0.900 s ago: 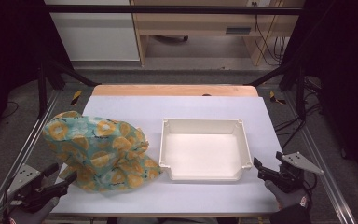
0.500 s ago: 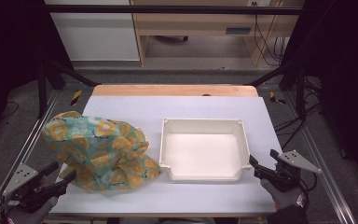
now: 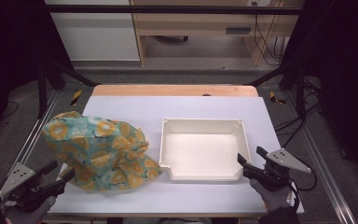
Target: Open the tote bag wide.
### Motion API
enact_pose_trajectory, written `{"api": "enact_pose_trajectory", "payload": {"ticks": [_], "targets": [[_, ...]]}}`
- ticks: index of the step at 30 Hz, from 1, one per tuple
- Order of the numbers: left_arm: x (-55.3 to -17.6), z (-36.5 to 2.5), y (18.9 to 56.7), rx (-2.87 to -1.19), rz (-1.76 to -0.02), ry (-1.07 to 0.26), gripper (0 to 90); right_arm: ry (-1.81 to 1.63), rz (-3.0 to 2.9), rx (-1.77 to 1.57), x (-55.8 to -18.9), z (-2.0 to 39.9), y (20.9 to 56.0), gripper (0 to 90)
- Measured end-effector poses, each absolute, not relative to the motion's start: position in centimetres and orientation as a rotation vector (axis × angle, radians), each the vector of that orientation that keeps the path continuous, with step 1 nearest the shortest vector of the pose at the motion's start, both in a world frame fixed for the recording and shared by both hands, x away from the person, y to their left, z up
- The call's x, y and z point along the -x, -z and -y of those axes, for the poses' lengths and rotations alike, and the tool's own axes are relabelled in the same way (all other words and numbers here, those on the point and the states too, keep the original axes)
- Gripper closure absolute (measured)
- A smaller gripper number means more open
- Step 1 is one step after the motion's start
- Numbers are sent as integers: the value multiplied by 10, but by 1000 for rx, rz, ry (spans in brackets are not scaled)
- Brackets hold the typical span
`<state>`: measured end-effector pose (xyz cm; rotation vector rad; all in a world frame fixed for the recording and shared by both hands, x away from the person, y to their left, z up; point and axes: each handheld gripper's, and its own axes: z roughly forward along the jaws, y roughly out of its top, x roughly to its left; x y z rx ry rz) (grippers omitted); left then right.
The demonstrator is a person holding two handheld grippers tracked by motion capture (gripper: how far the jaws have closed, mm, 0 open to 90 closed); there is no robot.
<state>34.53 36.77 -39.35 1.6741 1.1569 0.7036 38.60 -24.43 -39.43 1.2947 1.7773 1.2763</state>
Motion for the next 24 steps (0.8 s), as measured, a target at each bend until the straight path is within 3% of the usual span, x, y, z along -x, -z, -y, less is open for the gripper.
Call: {"api": "enact_pose_trajectory", "payload": {"ticks": [24], "targets": [[-347, -368, 383, -1666, -1160, -730, 327, -1370, -1856, -1199, -391, 189, 377, 286]]}}
